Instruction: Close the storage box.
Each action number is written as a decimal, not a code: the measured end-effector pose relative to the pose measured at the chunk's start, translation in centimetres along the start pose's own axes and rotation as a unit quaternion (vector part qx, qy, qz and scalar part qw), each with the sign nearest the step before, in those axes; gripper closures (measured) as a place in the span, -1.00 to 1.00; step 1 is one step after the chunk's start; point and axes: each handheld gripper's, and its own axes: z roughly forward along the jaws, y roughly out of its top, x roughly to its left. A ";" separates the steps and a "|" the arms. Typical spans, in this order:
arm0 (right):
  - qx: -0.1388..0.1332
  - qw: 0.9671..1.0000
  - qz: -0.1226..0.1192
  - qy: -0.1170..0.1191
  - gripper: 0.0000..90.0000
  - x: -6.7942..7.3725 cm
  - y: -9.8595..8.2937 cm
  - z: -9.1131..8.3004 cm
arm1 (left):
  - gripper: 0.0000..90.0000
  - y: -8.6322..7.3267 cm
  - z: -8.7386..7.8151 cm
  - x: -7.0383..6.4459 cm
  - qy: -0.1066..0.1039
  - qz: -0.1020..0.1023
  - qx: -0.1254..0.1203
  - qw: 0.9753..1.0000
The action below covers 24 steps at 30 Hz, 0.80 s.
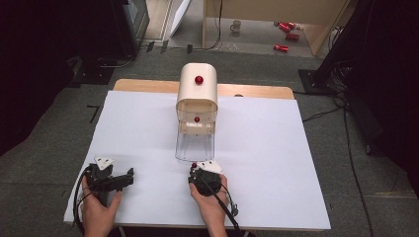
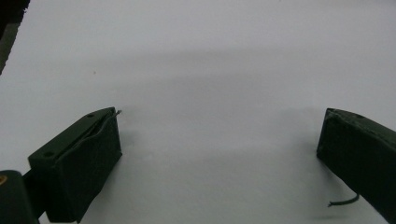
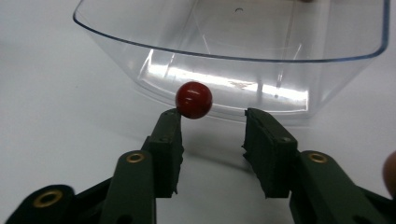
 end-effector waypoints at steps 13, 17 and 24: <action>-0.010 1.000 0.008 0.004 0.69 0.5 0.1 0.1 | -1.00 0.0 0.0 0.0 0.000 0.000 0.000 1.000; -0.015 1.000 0.004 0.007 0.71 0.4 0.5 -0.2 | -1.00 0.0 0.0 0.0 0.000 0.000 0.000 1.000; -0.025 1.000 -0.003 0.005 0.73 0.5 1.5 -0.5 | -1.00 0.0 0.0 0.0 0.000 0.000 0.000 1.000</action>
